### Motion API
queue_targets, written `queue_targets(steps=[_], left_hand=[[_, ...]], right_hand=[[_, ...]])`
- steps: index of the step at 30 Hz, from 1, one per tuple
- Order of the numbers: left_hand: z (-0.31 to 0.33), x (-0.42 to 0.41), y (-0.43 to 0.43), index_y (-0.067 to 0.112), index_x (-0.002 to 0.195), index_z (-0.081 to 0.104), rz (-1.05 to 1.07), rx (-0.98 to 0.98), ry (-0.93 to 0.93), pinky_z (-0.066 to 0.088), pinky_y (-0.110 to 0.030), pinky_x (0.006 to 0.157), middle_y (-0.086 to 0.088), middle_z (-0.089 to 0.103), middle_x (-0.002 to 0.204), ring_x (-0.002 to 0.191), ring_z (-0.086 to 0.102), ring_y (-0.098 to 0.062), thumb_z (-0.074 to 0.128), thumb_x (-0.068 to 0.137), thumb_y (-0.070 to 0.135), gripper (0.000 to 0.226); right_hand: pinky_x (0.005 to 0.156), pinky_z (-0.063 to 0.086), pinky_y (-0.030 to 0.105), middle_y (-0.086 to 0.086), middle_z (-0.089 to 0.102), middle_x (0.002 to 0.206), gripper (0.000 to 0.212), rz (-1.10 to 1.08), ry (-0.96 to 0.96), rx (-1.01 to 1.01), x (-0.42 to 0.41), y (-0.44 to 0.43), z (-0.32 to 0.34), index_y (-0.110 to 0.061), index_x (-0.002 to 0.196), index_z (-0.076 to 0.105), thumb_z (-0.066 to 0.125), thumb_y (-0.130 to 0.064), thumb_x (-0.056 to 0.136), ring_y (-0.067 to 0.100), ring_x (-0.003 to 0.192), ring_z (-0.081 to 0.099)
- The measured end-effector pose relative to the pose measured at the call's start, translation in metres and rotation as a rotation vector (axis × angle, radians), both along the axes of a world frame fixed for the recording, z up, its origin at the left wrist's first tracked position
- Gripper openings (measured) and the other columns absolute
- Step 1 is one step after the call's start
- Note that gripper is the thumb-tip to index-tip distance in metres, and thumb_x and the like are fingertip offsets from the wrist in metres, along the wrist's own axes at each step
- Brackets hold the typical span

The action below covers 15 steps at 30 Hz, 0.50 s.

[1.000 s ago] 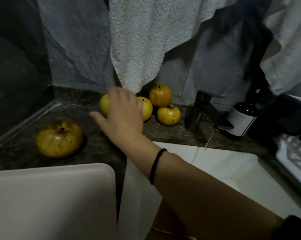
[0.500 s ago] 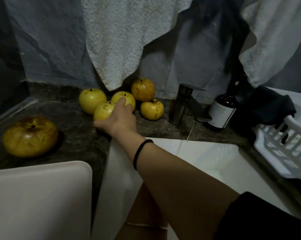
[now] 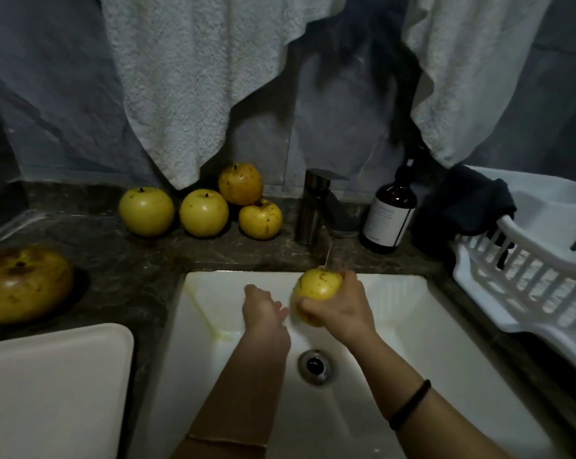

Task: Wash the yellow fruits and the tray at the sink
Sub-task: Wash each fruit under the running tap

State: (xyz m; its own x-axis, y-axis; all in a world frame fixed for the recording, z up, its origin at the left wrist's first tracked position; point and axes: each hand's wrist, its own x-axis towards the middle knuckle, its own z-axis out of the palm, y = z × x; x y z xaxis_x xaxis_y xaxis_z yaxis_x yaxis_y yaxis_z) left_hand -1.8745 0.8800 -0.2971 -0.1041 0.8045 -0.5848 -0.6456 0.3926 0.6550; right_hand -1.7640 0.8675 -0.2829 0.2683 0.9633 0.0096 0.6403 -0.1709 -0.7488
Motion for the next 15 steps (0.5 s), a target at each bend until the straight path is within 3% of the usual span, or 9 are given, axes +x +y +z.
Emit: queue_targets(steps=[3,7,10,12,15], left_hand=[[0.006,0.007,-0.005,0.008,0.135,0.048,-0.109,0.008,0.061,0.031,-0.043,0.107,-0.014,0.055,0.133,0.12,0.052,-0.029,0.027,0.103,0.039,0.05],[0.014,0.014,-0.009,0.021,0.113,0.054,-0.273,0.055,0.227,0.042,-0.047,0.101,-0.003,0.062,0.104,0.09,0.058,-0.022,0.036,0.1,0.045,0.032],[0.01,0.012,-0.007,0.026,0.127,0.051,-0.355,0.084,0.285,0.051,-0.05,0.09,-0.003,0.061,0.109,0.095,0.062,-0.027,0.042,0.095,0.055,0.044],[0.008,0.012,-0.006,0.028,0.133,0.048,-0.39,0.118,0.236,0.054,-0.046,0.08,-0.006,0.062,0.118,0.098,0.065,-0.029,0.043,0.092,0.06,0.053],[0.011,0.019,-0.006,0.024,0.135,0.047,-0.379,0.138,0.007,0.058,-0.043,0.064,-0.013,0.065,0.118,0.088,0.071,-0.031,0.046,0.09,0.059,0.057]], right_hand=[[0.094,0.046,0.04,0.004,0.043,0.13,0.091,0.016,-0.01,0.009,0.008,0.006,-0.004,-0.019,0.137,0.033,0.08,-0.042,0.063,0.024,0.115,0.05],[0.087,0.043,0.03,0.002,0.041,0.13,0.086,0.059,-0.024,0.076,0.008,0.008,-0.005,-0.02,0.134,0.034,0.08,-0.041,0.064,0.019,0.115,0.048],[0.087,0.042,0.029,0.0,0.039,0.13,0.085,0.089,-0.025,0.129,0.006,0.006,-0.003,-0.022,0.134,0.033,0.079,-0.041,0.066,0.018,0.116,0.047],[0.089,0.046,0.032,-0.001,0.04,0.126,0.082,0.083,-0.002,0.183,0.003,0.006,0.001,-0.023,0.132,0.034,0.078,-0.044,0.066,0.017,0.113,0.049],[0.092,0.047,0.035,-0.003,0.041,0.125,0.083,0.069,0.049,0.231,0.002,0.007,0.003,-0.025,0.131,0.035,0.079,-0.046,0.064,0.016,0.113,0.049]])
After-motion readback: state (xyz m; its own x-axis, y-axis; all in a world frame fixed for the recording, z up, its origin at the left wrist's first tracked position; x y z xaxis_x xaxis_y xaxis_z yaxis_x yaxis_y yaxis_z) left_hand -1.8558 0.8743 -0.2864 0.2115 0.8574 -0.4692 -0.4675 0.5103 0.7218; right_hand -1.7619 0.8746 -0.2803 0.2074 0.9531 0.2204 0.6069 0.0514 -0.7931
